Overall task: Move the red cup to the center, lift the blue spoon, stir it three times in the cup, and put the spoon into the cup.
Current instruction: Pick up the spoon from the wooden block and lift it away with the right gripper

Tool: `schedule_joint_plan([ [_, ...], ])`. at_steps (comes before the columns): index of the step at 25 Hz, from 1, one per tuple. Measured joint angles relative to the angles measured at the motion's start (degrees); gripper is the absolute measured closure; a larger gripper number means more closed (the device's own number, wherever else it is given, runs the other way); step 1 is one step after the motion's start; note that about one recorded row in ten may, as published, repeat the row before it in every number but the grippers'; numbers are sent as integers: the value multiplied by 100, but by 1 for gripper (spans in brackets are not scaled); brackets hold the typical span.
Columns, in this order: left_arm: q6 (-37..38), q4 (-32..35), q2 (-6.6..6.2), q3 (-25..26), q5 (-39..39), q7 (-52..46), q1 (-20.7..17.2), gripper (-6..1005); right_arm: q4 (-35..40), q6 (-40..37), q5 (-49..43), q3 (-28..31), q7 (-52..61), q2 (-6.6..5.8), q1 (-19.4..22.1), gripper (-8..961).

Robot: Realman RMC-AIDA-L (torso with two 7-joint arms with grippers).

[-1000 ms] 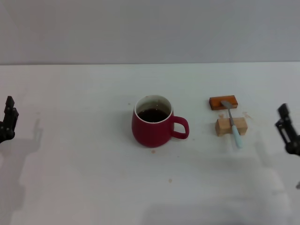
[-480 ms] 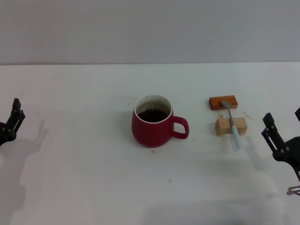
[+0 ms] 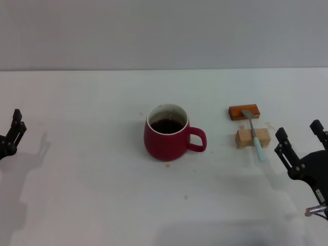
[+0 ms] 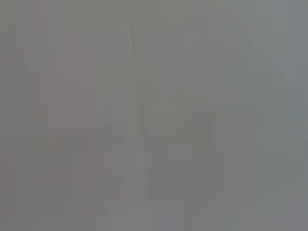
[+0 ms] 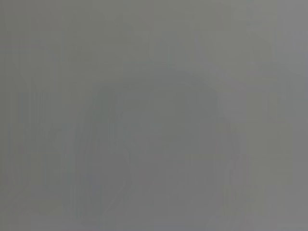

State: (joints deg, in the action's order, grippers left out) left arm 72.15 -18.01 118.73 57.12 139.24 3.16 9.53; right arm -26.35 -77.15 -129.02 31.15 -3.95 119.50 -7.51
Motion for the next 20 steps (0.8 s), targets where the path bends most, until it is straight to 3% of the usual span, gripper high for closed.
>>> schedule_joint_plan([
  [20,-4,26,1,-69,33,1,-12,140,-1,844,-1,5,139,12,-102,242],
])
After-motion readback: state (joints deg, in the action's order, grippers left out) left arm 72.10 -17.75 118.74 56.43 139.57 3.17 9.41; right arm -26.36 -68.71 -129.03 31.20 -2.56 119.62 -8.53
